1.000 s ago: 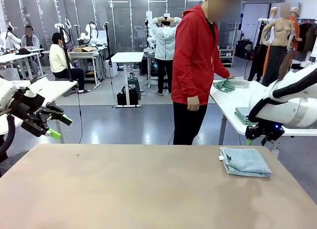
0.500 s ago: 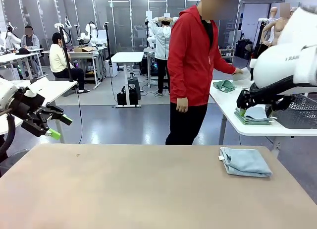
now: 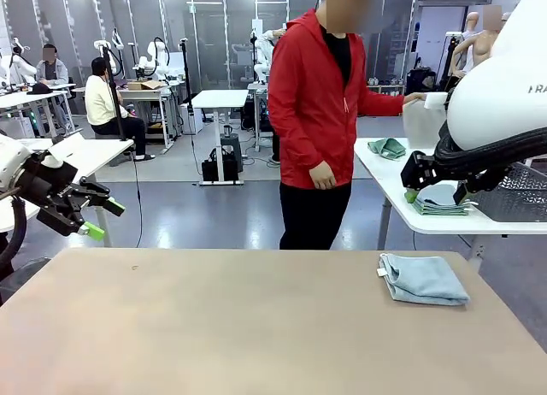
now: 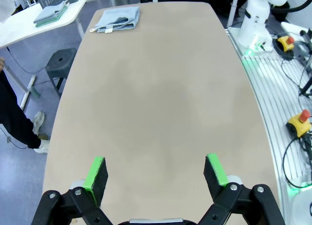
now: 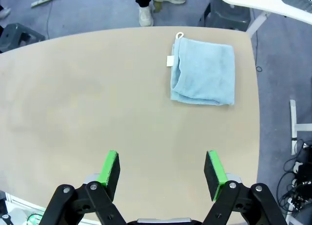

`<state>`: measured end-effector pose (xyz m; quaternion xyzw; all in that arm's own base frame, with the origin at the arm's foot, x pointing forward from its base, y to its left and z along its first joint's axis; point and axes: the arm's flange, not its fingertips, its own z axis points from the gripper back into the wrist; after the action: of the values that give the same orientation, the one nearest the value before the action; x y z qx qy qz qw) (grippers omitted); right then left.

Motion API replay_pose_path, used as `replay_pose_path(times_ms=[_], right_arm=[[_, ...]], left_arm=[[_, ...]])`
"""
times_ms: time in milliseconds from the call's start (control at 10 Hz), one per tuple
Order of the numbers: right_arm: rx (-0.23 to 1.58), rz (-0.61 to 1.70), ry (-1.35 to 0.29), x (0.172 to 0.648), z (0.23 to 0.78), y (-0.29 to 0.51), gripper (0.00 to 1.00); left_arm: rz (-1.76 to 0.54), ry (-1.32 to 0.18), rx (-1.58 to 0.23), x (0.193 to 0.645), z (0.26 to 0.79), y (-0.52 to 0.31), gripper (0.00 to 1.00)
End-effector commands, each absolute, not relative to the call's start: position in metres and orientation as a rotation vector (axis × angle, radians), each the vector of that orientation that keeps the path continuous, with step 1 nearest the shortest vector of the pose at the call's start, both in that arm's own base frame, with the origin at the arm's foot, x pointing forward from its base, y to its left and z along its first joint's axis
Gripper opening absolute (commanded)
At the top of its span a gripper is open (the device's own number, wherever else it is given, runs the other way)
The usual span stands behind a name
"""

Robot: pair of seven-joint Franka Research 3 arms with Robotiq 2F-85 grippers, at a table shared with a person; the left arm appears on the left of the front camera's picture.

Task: Fold the towels and place them in the basket.
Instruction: Place the folded Towel with hook on the right side of the table, then when a person lays out a Towel with hook on the table, fold it in half twice.

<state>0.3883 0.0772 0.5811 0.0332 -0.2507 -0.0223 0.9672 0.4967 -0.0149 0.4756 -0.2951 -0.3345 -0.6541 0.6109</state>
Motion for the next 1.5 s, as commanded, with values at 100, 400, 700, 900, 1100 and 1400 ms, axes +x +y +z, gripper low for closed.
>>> replay_pose_path(times_ms=[100, 400, 700, 900, 1100, 1400], right_arm=[[0.052, -0.06, -0.519, 0.3917, 0.5858, 0.0785, 0.87], [0.052, -0.06, -0.519, 0.3917, 0.5858, 0.0785, 0.87], [0.052, -0.06, -0.519, 0.3917, 0.5858, 0.0785, 0.87], [0.052, -0.06, -0.519, 0.3917, 0.5858, 0.0785, 0.87], [0.052, -0.06, -0.519, 0.3917, 0.5858, 0.0785, 0.87], [0.052, -0.06, -0.519, 0.3917, 0.5858, 0.0785, 0.87]], left_arm=[[-1.502, -0.774, -0.674, 0.4969, 0.4774, -0.0157, 1.0], [-1.502, -0.774, -0.674, 0.4969, 0.4774, -0.0157, 1.0], [-1.502, -0.774, -0.674, 0.4969, 0.4774, -0.0157, 1.0], [-1.502, -0.774, -0.674, 0.4969, 0.4774, -0.0157, 1.0], [-1.502, -0.774, -0.674, 0.4969, 0.4774, -0.0157, 1.0], [-1.502, -0.774, -0.674, 0.4969, 0.4774, -0.0157, 1.0]])
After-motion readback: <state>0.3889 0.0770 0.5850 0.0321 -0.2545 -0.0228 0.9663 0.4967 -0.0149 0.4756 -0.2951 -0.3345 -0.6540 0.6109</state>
